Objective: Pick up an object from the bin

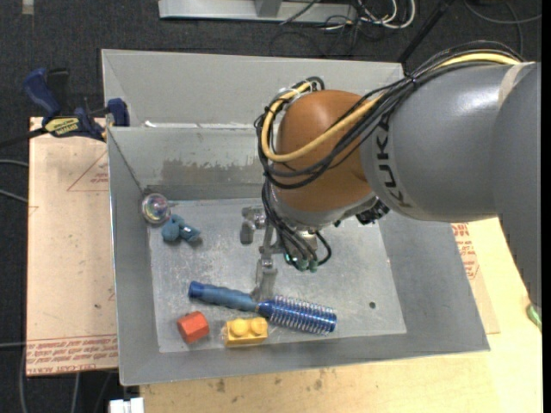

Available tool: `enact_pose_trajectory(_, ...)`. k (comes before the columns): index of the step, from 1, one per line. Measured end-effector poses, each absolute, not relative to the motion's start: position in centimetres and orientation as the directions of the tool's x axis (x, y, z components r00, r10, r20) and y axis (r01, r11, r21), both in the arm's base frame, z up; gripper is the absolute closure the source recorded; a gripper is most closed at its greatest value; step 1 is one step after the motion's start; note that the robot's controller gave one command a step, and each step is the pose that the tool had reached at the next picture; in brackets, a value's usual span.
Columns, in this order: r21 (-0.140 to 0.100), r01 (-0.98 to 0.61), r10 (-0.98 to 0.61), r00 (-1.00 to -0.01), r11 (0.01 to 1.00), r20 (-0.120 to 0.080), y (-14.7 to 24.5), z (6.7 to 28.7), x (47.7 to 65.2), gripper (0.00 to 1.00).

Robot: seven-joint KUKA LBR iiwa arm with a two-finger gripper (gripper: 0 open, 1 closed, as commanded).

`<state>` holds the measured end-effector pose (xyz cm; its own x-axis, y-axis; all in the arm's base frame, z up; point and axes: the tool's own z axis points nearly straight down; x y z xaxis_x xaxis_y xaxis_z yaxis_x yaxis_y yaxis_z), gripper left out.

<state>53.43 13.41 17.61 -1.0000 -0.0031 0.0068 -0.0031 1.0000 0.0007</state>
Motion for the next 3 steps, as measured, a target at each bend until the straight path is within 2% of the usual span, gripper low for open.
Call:
enact_pose_trajectory(1,0.004,-0.129,-0.129,-0.992,0.992,-0.018,15.5,7.1,48.7,0.0)
enact_pose_trajectory(2,0.004,-0.127,-0.127,-0.992,0.992,-0.016,15.5,7.3,48.7,1.0)
enact_pose_trajectory(3,0.003,-0.128,-0.128,-0.992,0.992,-0.007,17.2,19.6,48.0,1.0)
